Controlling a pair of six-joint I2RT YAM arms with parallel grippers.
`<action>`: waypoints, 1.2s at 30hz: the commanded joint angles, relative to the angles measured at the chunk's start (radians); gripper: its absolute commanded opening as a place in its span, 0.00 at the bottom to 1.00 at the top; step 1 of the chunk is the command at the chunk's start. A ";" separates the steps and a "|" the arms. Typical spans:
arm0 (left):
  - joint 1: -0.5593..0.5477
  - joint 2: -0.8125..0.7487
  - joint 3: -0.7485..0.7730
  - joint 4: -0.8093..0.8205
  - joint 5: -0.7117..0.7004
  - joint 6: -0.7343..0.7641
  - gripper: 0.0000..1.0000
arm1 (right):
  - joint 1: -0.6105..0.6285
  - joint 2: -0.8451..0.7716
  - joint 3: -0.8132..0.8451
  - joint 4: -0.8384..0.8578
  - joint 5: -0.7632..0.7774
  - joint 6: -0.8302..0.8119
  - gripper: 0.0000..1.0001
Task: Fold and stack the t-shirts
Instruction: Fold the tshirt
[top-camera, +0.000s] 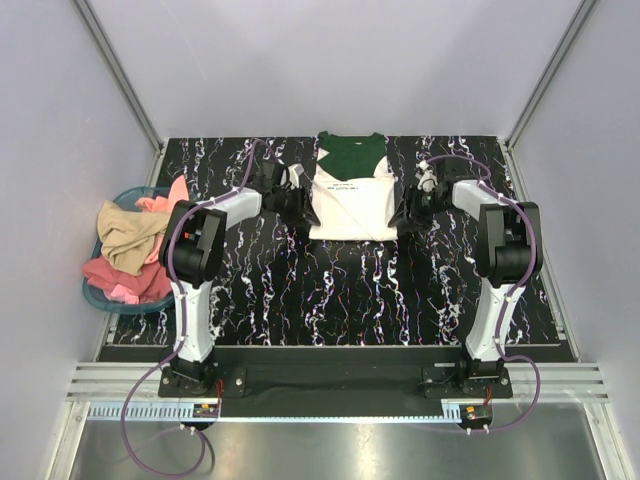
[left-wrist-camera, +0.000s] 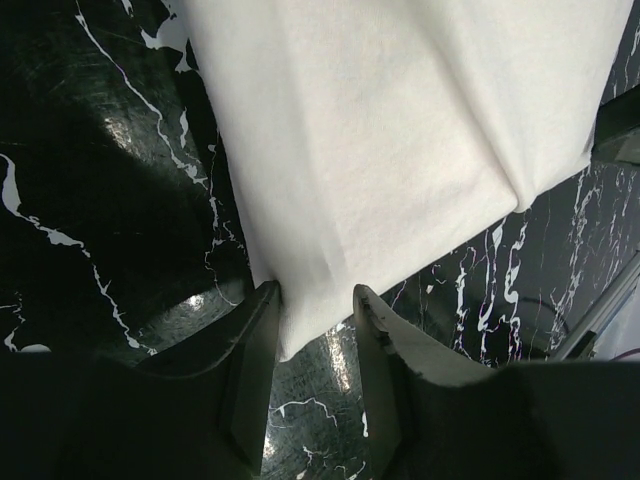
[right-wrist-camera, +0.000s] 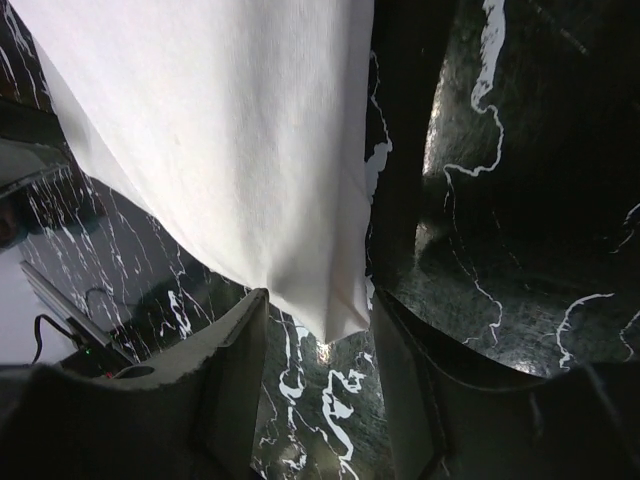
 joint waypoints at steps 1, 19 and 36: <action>-0.002 0.013 0.006 0.042 0.023 0.031 0.40 | 0.004 -0.065 -0.026 0.009 -0.062 -0.061 0.53; -0.018 0.019 0.009 -0.003 0.057 0.050 0.00 | 0.004 -0.057 -0.091 0.069 -0.099 -0.047 0.00; 0.012 -0.057 -0.082 -0.092 -0.083 0.090 0.00 | -0.002 -0.113 -0.141 0.083 -0.022 -0.009 0.00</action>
